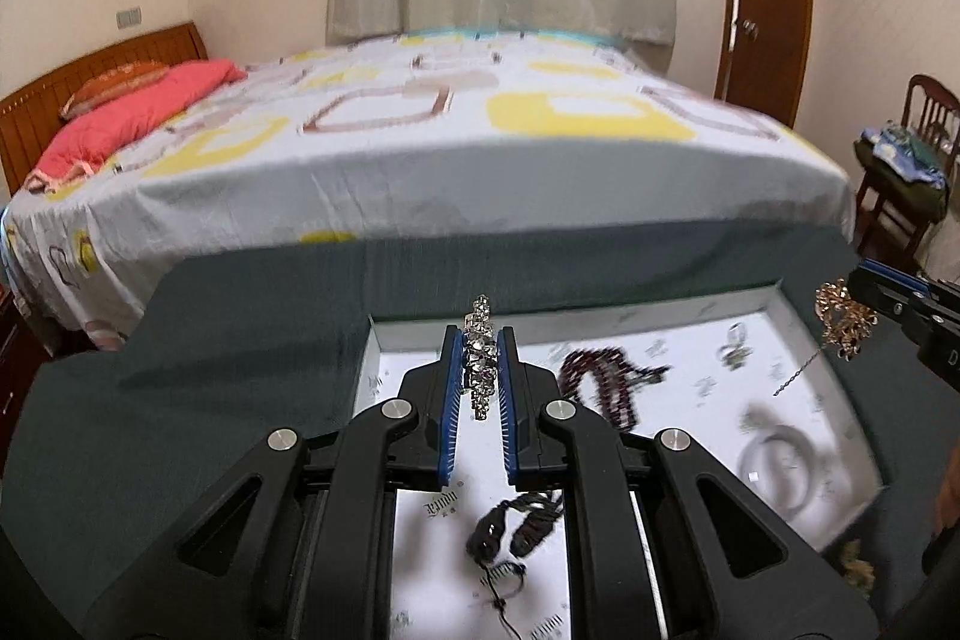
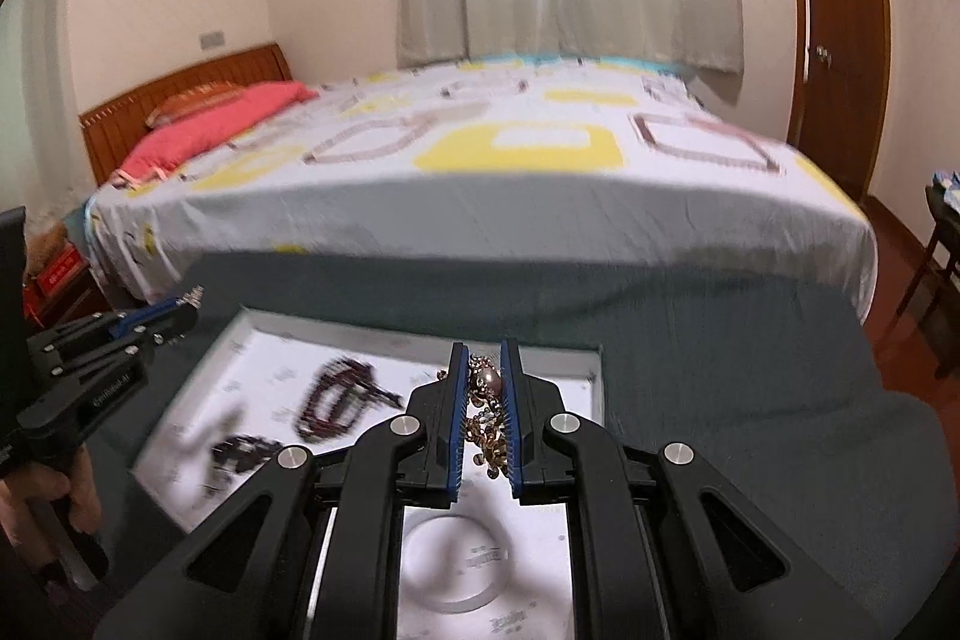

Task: Organize jewelry
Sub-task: 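Carry both brooches over the box and open both grippers to drop them, then withdraw both grippers from the box back over the table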

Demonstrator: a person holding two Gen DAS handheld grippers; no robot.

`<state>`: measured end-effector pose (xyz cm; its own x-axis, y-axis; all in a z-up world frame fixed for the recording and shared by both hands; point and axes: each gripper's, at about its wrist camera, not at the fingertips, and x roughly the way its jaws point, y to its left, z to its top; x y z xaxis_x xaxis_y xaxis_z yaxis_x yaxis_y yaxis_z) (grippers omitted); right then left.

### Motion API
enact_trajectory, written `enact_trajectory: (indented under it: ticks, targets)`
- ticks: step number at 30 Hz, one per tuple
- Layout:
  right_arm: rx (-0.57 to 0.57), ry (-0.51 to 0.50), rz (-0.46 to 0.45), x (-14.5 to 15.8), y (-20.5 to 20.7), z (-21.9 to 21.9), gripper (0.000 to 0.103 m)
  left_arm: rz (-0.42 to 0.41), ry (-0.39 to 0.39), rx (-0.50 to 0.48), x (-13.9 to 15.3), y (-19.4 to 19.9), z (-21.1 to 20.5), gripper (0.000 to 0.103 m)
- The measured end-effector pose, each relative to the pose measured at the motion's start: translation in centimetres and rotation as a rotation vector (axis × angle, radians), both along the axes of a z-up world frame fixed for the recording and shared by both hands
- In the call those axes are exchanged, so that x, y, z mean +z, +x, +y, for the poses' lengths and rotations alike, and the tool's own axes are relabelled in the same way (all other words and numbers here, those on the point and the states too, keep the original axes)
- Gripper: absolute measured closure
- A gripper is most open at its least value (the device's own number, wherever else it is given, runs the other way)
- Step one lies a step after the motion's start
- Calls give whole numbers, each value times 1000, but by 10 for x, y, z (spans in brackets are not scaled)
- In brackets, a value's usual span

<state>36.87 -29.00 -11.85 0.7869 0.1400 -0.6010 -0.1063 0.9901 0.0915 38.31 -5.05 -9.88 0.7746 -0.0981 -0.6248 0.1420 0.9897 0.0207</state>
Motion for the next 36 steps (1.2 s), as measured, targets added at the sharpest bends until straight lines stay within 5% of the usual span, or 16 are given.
enact_trajectory:
  ticks: [13,17,19,21,22,29,36]
  targets:
    - [11,-61,169,-47,30,1,91,242,-13,15,-52,41,9,91]
    - [4,-69,194,-53,33,-1,90,239,4,24,-55,41,9,88]
    - [2,-68,193,-53,32,-2,85,237,2,30,-54,40,10,76]
    - [-1,-64,183,-51,30,-2,59,231,-3,36,-53,40,11,67]
    - [-3,-64,175,-50,29,-2,56,227,-8,37,-53,40,12,63]
    - [6,-35,132,-34,15,-2,54,195,-38,50,-43,28,18,46]
    - [0,9,51,-4,-26,-3,49,76,-45,55,-6,-20,25,32]
